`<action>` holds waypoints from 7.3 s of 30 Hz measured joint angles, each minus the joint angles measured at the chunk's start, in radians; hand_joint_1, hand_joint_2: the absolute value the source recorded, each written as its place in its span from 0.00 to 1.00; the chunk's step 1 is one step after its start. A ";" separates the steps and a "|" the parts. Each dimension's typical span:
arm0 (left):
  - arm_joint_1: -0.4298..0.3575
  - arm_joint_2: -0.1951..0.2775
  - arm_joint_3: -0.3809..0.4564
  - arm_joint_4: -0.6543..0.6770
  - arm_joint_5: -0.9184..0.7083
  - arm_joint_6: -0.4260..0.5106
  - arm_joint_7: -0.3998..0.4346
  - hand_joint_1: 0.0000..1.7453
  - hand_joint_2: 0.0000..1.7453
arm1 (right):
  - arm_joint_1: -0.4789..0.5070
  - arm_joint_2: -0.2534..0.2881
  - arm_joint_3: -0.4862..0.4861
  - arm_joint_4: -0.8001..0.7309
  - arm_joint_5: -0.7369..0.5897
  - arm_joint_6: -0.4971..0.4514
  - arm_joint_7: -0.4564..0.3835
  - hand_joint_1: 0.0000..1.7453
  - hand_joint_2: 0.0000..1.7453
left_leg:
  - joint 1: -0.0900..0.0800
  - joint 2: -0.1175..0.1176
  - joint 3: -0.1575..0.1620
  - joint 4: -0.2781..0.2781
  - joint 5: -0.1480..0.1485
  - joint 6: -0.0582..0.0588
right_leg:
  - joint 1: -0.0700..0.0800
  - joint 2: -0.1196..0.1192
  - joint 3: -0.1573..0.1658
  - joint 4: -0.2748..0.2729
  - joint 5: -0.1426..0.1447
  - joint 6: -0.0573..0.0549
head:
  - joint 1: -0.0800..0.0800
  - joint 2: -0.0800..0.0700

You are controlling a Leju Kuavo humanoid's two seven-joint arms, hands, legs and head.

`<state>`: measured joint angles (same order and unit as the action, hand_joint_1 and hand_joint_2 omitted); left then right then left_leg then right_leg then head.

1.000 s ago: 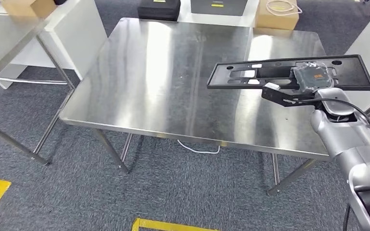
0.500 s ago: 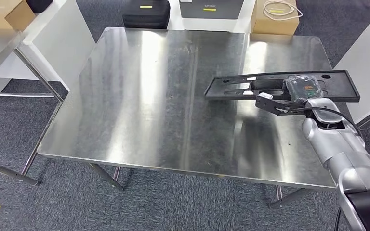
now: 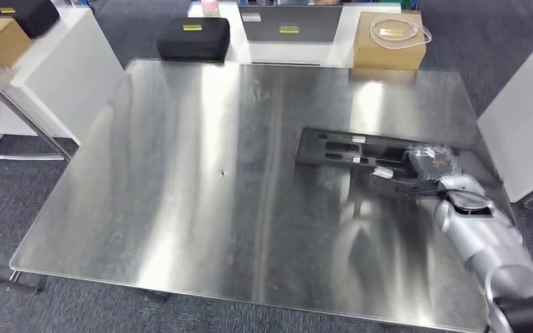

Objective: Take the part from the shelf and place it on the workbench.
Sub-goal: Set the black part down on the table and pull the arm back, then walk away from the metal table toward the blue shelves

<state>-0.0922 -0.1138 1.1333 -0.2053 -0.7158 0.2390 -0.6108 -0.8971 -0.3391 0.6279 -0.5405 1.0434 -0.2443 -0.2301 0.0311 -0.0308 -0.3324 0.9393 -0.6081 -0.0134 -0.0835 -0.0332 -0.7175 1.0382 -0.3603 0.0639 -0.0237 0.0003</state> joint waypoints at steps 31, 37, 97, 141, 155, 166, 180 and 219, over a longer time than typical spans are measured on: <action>-0.029 -0.007 0.001 0.000 -0.048 -0.125 0.122 0.00 0.00 | -0.070 -0.025 -0.043 -0.036 0.032 -0.008 0.028 0.00 0.00 | -0.043 0.033 -0.183 0.071 0.077 0.063 | 0.051 0.032 0.087 -0.026 -0.044 -0.013 | -0.012 0.000; -0.029 -0.008 -0.001 0.000 -0.057 -0.126 0.121 0.00 0.00 | -0.071 -0.025 -0.048 -0.039 0.035 -0.007 0.031 0.00 0.00 | -0.020 0.031 -0.323 0.343 -0.037 0.031 | 0.046 0.032 0.086 -0.027 -0.040 -0.031 | -0.020 0.000; -0.034 -0.015 -0.010 0.000 -0.059 -0.142 0.119 0.00 0.00 | -0.078 0.000 -0.065 -0.041 0.062 -0.015 0.042 0.00 0.00 | -0.020 0.025 -0.497 0.323 0.107 0.021 | 0.065 0.024 0.160 -0.037 -0.102 -0.060 | 0.004 0.000; -0.054 -0.026 -0.016 -0.001 -0.073 -0.134 0.133 0.00 0.00 | -0.087 -0.033 -0.100 -0.012 0.101 -0.014 0.058 0.00 0.00 | -0.018 0.030 -0.268 0.093 0.154 0.077 | 0.062 0.025 -0.020 0.075 -0.088 -0.014 | 0.014 0.000; -0.044 -0.030 -0.014 -0.002 -0.067 -0.132 0.132 0.00 0.00 | -0.105 -0.015 -0.099 0.024 0.125 -0.018 0.066 0.00 0.00 | -0.013 0.031 -0.435 0.130 0.238 0.019 | 0.069 0.026 0.202 -0.031 -0.151 -0.069 | 0.011 0.000; -0.048 -0.031 -0.015 -0.004 -0.074 -0.118 0.138 0.00 0.00 | -0.006 -0.021 -0.204 0.076 0.053 -0.152 0.180 0.00 0.00 | -0.029 0.028 -0.195 0.090 0.091 0.054 | 0.089 0.017 0.067 -0.028 -0.019 -0.055 | 0.010 0.000; -0.048 -0.046 -0.020 -0.005 -0.079 -0.103 0.144 0.00 0.00 | 0.290 -0.009 -0.469 0.156 -0.073 -0.318 0.198 0.00 1.00 | -0.006 0.042 -0.374 0.060 0.284 0.022 | 0.040 0.033 0.233 -0.002 -0.174 0.028 | 0.027 0.000; -0.028 -0.060 -0.075 -0.004 -0.180 -0.070 0.187 0.00 0.00 | 0.825 0.342 -0.957 0.332 -0.334 -0.039 0.287 0.00 0.00 | -0.005 0.040 -0.397 0.302 0.049 0.007 | 0.061 0.044 0.231 -0.043 -0.170 -0.068 | 0.004 0.000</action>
<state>-0.1204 -0.1742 1.0580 -0.2098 -0.8963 0.1686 -0.4234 -0.0720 0.0027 -0.3288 -0.2086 0.7094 -0.2834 0.0566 0.0260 0.0089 -0.7297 1.2416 -0.5588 -0.0065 -0.0228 0.0110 -0.4867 0.9950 -0.5307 -0.0042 -0.0195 0.0004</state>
